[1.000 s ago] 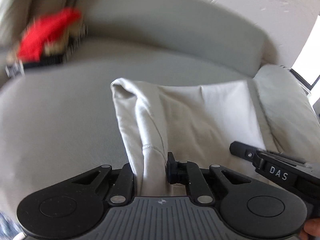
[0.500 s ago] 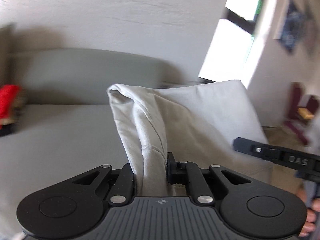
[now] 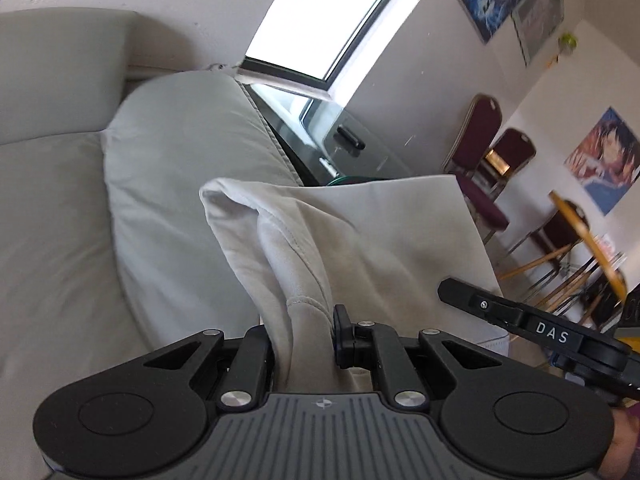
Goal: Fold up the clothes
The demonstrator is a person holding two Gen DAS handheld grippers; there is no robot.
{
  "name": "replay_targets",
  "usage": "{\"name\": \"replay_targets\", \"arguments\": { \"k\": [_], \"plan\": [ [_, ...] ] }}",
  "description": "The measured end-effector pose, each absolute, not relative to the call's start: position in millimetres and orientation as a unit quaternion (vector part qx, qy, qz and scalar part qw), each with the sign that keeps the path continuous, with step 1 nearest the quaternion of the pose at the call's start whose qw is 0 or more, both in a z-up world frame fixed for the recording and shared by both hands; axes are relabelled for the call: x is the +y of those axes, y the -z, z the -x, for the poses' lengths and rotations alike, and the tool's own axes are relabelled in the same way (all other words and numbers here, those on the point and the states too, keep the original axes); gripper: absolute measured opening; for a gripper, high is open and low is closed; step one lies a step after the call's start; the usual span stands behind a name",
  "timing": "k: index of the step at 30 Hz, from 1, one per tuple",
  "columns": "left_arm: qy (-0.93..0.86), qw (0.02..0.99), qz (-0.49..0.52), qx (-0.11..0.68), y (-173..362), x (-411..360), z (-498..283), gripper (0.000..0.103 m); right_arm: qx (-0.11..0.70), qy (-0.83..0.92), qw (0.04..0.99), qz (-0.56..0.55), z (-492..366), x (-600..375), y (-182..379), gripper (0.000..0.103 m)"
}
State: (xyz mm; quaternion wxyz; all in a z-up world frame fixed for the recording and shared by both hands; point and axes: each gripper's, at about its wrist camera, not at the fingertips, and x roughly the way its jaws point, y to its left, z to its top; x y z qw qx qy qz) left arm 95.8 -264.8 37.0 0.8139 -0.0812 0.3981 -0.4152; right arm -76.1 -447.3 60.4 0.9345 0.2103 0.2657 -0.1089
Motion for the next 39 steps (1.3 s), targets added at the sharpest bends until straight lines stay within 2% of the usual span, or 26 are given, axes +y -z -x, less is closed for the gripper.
{"name": "replay_targets", "arguments": {
  "k": [4,6,8,9,10,11,15,17,19,20,22,26,29,32,33,34,37,38,39],
  "plan": [
    [0.406,0.824,0.07,0.389,-17.7,-297.4,-134.3,0.01,0.245,0.129,0.929,-0.244,44.1,-479.9,-32.6,0.005],
    [0.396,0.831,0.064,0.385,-9.6,-304.9,-155.9,0.015,0.237,0.136,0.926,-0.26,26.8,-493.4,-21.1,0.007],
    [0.367,0.838,0.053,0.4,4.9,-315.7,-176.8,0.042,0.233,0.157,0.923,-0.265,7.3,-505.7,-6.6,0.029],
    [0.336,0.843,0.041,0.418,15.7,-317.5,-187.3,0.066,0.235,0.186,0.918,-0.259,3.7,-510.9,1.8,0.054],
    [0.296,0.848,0.032,0.438,26.8,-316.0,-196.2,0.062,0.241,0.221,0.913,-0.246,-0.5,-516.7,12.9,0.057],
    [0.256,0.851,0.023,0.458,37.8,-314.5,-205.2,0.056,0.253,0.242,0.906,-0.237,-0.5,-520.2,20.0,0.056],
    [0.21,0.854,0.045,0.473,52.1,-281.2,-207.8,0.058,0.264,0.263,0.899,-0.232,20.2,-526.6,38.8,0.056],
    [0.223,0.857,0.039,0.463,45.7,-273.2,-196.9,0.052,0.258,0.256,0.905,-0.22,37.4,-518.7,36.4,0.051],
    [0.248,0.856,0.031,0.452,37.6,-269.5,-183.6,0.04,0.251,0.243,0.913,-0.21,54.5,-508.7,31.6,0.035],
    [0.267,0.854,0.025,0.446,34.0,-272.1,-175.4,0.039,0.248,0.228,0.919,-0.206,61.5,-502.4,28.6,0.034],
    [0.297,0.853,-0.015,0.429,27.5,-286.8,-154.6,0.039,0.253,0.193,0.927,-0.198,69.3,-488.7,23.5,0.028],
    [0.313,0.853,-0.129,0.396,28.7,-325.5,-115.0,0.042,0.323,0.158,0.916,-0.18,65.0,-467.2,27.9,0.027],
    [0.294,0.837,-0.136,0.44,48.8,-331.0,-115.9,0.042,0.374,0.153,0.902,-0.153,64.9,-458.6,45.1,0.026],
    [0.278,0.828,-0.137,0.467,62.2,-326.5,-118.1,0.045,0.414,0.154,0.887,-0.133,69.4,-454.0,60.7,0.016],
    [0.273,0.828,-0.134,0.47,61.0,-323.0,-117.2,0.045,0.434,0.161,0.877,-0.133,71.2,-452.6,61.1,0.016],
    [0.269,0.828,-0.134,0.473,58.7,-319.2,-115.6,0.044,0.453,0.169,0.865,-0.132,73.0,-451.2,61.4,0.024],
    [0.256,0.839,-0.128,0.463,38.2,-305.3,-100.6,0.043,0.439,0.17,0.87,-0.145,89.0,-448.3,42.2,0.026],
    [0.252,0.844,-0.124,0.457,30.4,-301.0,-94.5,0.052,0.427,0.171,0.875,-0.15,94.5,-446.7,31.7,0.027],
    [0.247,0.849,-0.118,0.451,21.9,-297.4,-87.2,0.058,0.415,0.171,0.88,-0.157,99.6,-444.5,20.1,0.037]
  ]
}}
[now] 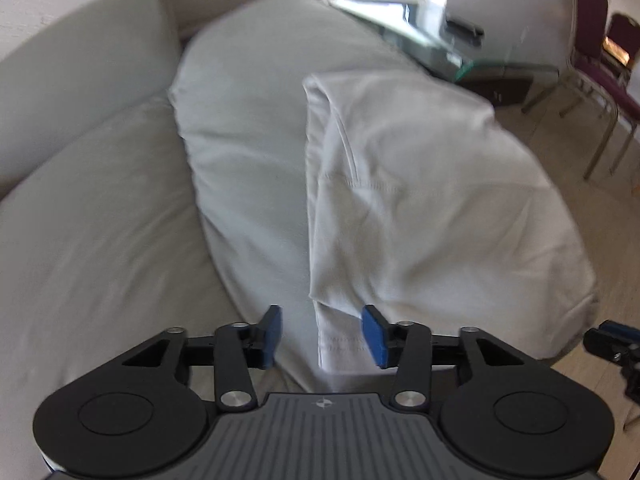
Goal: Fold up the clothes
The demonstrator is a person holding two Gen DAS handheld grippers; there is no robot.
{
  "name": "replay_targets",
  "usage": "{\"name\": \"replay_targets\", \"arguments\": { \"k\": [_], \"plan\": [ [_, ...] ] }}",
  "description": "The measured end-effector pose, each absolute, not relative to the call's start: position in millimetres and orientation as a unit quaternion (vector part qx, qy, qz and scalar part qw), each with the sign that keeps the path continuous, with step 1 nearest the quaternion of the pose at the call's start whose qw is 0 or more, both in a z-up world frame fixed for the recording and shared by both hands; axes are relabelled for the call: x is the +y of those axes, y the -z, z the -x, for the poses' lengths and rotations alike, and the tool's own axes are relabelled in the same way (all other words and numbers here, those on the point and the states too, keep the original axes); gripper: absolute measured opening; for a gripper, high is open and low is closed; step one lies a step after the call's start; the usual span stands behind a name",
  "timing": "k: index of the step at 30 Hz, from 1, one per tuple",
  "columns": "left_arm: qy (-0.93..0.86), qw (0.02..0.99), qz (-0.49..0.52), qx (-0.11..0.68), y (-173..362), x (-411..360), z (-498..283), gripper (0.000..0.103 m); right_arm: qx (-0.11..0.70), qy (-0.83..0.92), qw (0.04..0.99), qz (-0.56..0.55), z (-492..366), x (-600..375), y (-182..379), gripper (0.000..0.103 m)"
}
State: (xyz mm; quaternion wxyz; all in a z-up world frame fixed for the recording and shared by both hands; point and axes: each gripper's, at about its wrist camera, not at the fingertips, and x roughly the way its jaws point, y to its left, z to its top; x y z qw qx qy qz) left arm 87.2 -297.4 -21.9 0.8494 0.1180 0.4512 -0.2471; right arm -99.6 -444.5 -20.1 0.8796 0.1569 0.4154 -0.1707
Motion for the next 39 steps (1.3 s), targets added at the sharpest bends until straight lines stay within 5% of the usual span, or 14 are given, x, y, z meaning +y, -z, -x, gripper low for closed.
{"name": "replay_targets", "arguments": {
  "k": [1,5,20,39],
  "plan": [
    [0.243,0.854,-0.113,0.445,13.5,-294.5,-80.9,0.066,0.406,0.168,0.883,-0.164,103.0,-442.2,6.8,0.046],
    [0.253,0.867,-0.102,0.417,-23.6,-287.4,-53.6,0.081,0.381,0.147,0.897,-0.171,116.8,-425.9,-39.4,0.052],
    [0.305,0.897,-0.032,0.318,-130.5,-246.4,29.4,0.101,0.327,0.13,0.927,-0.127,177.5,-375.4,-147.2,0.069],
    [0.287,0.889,-0.069,0.351,-96.8,-258.6,29.9,0.102,0.359,0.173,0.909,-0.122,182.6,-372.5,-123.5,0.074]
  ]
}}
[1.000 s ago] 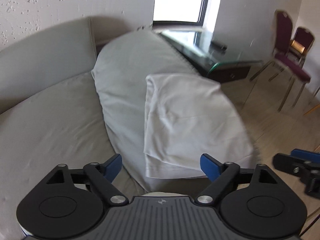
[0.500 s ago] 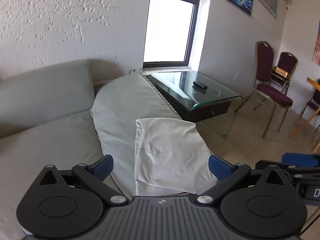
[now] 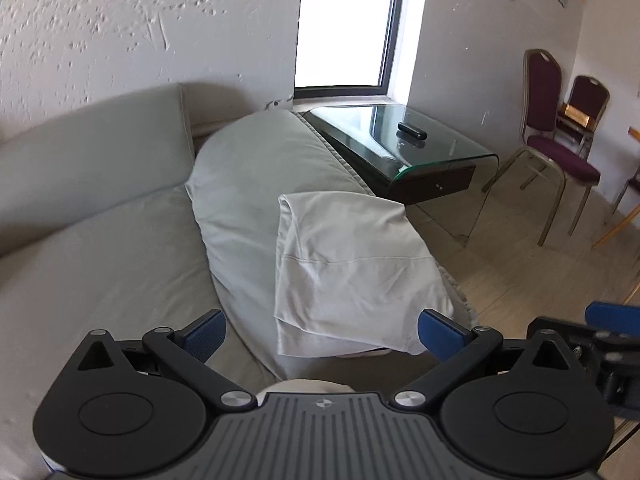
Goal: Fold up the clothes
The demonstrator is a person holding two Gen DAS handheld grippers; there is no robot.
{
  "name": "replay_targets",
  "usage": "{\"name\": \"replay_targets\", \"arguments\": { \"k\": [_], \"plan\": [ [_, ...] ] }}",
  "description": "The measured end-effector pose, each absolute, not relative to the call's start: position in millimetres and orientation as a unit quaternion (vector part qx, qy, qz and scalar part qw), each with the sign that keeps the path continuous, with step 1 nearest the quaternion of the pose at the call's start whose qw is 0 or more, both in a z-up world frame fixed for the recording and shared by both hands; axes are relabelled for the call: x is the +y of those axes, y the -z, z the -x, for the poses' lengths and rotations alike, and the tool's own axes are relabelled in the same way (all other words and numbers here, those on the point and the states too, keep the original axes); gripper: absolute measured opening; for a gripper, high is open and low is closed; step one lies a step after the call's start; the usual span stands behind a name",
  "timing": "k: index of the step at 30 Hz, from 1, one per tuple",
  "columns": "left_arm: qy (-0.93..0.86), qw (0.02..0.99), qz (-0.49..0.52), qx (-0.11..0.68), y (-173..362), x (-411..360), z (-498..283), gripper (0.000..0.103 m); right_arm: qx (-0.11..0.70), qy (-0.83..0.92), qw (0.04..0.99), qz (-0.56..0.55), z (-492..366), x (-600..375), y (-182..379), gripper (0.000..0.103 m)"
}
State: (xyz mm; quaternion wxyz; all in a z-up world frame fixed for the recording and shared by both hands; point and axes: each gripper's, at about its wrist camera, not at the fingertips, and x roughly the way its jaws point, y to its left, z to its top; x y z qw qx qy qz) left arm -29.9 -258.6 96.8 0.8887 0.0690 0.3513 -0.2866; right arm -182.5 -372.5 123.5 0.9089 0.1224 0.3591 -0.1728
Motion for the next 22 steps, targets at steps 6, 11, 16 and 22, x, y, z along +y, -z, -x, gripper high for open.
{"name": "replay_targets", "arguments": {
  "k": [6,11,16,22],
  "plan": [
    [0.302,0.88,-0.075,0.358,-88.5,-264.8,34.1,0.102,0.369,0.178,0.904,-0.12,181.5,-374.9,-116.0,0.075],
    [0.316,0.869,-0.055,0.378,-81.2,-265.4,30.3,0.102,0.373,0.179,0.902,-0.123,180.2,-375.4,-109.8,0.076],
    [0.316,0.873,-0.068,0.365,-79.5,-267.4,33.1,0.102,0.377,0.179,0.9,-0.123,179.5,-375.7,-105.0,0.076],
    [0.321,0.874,-0.066,0.36,-79.8,-268.3,33.0,0.102,0.375,0.181,0.9,-0.13,180.6,-377.6,-103.7,0.076]
  ]
}}
